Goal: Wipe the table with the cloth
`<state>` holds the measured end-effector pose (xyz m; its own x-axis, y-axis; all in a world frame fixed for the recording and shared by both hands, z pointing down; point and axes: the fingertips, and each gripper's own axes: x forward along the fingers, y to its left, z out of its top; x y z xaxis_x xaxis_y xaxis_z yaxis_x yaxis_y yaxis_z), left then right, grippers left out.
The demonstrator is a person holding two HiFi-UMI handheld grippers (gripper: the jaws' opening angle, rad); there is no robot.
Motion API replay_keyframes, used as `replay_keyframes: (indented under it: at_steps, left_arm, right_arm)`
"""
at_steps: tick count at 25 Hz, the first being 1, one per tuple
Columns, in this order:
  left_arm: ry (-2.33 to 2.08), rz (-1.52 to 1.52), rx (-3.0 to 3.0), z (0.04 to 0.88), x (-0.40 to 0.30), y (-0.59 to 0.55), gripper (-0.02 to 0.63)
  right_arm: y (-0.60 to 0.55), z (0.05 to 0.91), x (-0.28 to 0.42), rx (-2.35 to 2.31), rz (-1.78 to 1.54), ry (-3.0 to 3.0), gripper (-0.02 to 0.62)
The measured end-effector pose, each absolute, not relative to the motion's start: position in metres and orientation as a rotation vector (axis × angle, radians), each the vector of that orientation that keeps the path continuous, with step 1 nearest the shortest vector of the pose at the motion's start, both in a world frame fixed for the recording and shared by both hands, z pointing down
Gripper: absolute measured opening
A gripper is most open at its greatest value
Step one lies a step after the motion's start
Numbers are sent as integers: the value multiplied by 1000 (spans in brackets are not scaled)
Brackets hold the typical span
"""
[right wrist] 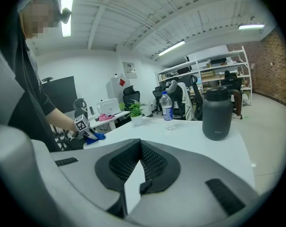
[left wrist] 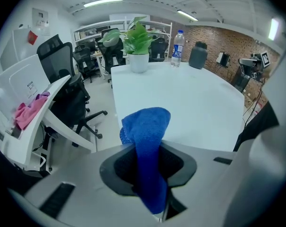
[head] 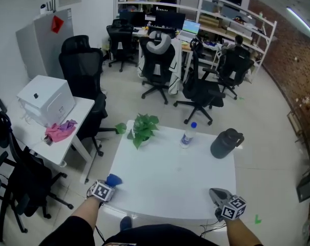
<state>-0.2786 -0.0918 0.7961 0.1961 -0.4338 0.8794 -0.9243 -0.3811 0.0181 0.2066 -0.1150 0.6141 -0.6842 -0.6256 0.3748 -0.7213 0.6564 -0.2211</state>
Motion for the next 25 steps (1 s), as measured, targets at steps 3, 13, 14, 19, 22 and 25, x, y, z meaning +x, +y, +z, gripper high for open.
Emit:
replay_keyframes:
  at_steps: [3,13,14,19,22,25]
  left_arm:
    - [-1285,1123,1907,789,-282,-98,83]
    - [-1240,933,2194,706,-197,-173,80]
    - [-1216,929,2230,699,-181,-180,80]
    - [-1078,918,2390,674,-96,-207,80]
    - [-990,948,2457,669,-50,-219,80]
    - [-905,1009,2502,672,-12,-228,80]
  right_arm:
    - [-115,613,207,1087,512,-2610,8]
    - [-111,613,219,1114,513,-2606,8]
    - [-110,613,220,1115,509,-2605,8]
    - [-111,609,231,1136,485,-2600,8]
    - [-117,605,239,1161,473,-2604,8]
    - [-123,602,246,1178,461,-2605,8]
